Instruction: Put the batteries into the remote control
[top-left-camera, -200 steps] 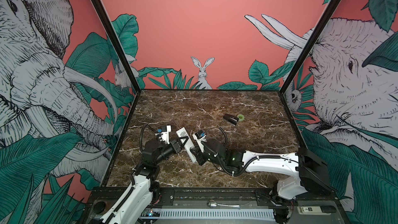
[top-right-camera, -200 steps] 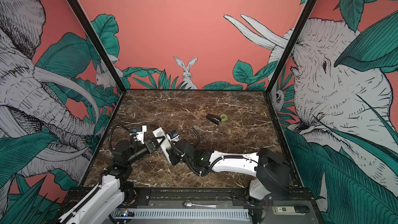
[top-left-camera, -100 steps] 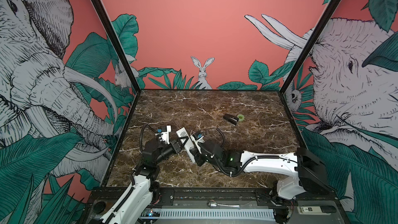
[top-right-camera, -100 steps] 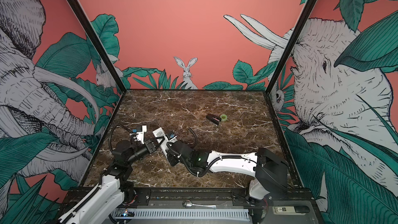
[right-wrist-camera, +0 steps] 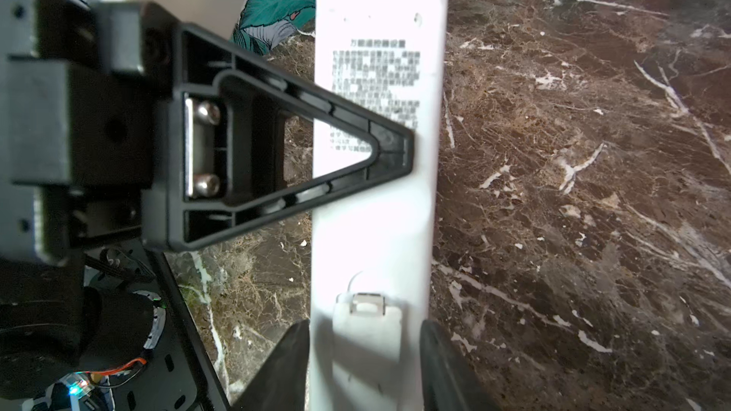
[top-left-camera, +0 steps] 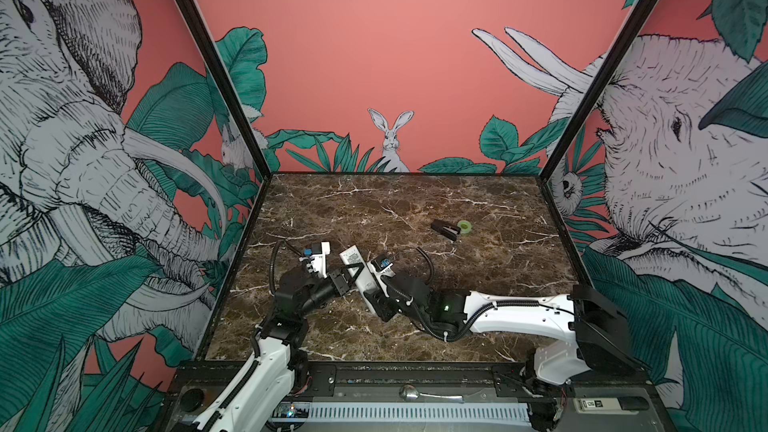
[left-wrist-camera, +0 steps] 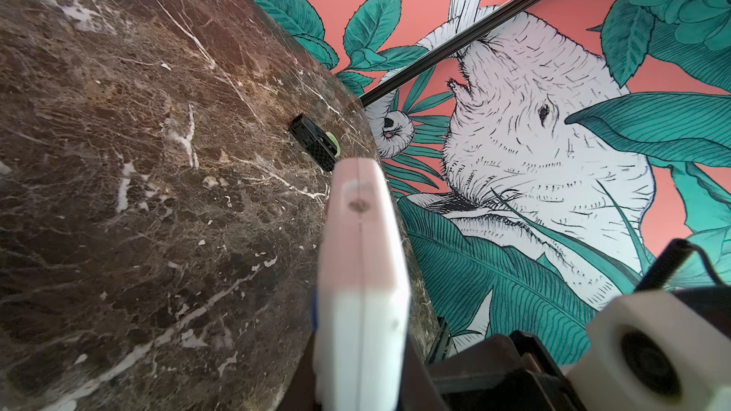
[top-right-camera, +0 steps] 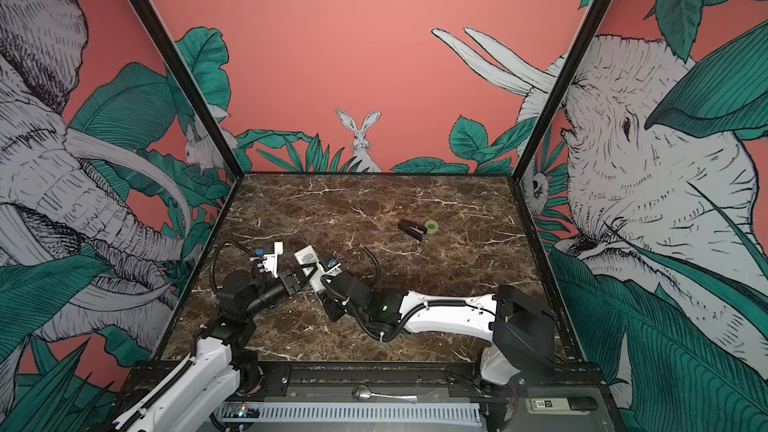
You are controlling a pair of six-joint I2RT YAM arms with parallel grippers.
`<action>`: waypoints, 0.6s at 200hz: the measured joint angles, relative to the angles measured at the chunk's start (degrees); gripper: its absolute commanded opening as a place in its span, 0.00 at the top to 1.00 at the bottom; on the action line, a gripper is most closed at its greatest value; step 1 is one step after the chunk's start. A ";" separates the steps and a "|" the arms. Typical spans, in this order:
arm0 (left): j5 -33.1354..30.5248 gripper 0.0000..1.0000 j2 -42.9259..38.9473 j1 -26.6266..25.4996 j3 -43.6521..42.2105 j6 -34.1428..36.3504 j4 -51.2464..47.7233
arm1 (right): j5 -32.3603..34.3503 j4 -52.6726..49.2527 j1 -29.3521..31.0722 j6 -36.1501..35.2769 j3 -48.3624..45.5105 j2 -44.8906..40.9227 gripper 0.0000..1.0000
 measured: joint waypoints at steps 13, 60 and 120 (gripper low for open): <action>0.00 1.00 0.00 0.00 0.00 0.00 0.00 | 0.00 -0.50 0.00 -0.15 0.35 -0.13 0.46; 0.00 1.00 0.00 0.00 0.00 0.00 0.00 | -0.04 -2.16 0.00 -0.55 0.72 -2.99 0.46; 0.00 1.00 0.00 0.00 0.00 0.00 0.00 | -1.09 -5.14 -0.90 -0.50 3.37 -3.65 0.46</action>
